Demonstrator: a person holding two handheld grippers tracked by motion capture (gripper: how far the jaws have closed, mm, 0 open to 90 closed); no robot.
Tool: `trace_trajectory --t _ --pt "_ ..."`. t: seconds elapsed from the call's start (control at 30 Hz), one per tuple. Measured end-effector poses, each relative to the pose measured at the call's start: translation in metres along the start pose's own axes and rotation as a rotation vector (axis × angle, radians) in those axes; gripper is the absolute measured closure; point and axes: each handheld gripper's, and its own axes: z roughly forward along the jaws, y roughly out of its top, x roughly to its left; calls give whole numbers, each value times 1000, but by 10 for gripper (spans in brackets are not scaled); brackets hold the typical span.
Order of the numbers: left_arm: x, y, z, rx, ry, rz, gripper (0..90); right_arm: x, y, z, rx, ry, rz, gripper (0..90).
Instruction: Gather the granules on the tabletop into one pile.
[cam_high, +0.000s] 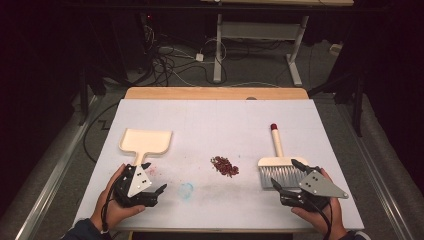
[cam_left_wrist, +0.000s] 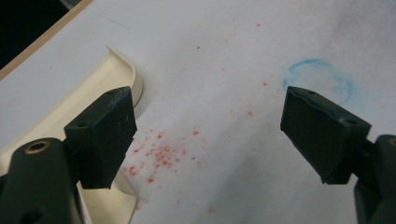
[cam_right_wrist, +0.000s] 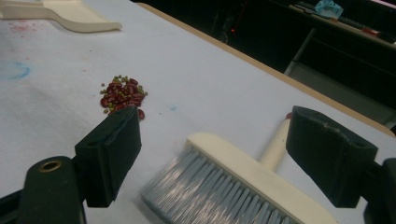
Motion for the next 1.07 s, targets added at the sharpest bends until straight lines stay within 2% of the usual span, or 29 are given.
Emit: trace_trajectory --t 0.4,1.07 --pt "-2 0 1 8 -2 7 174 0 -1 1 7 1 -11 197" --pt "-1 3 6 23 -4 9 174 -4 -1 0 -3 -4 -3 196"
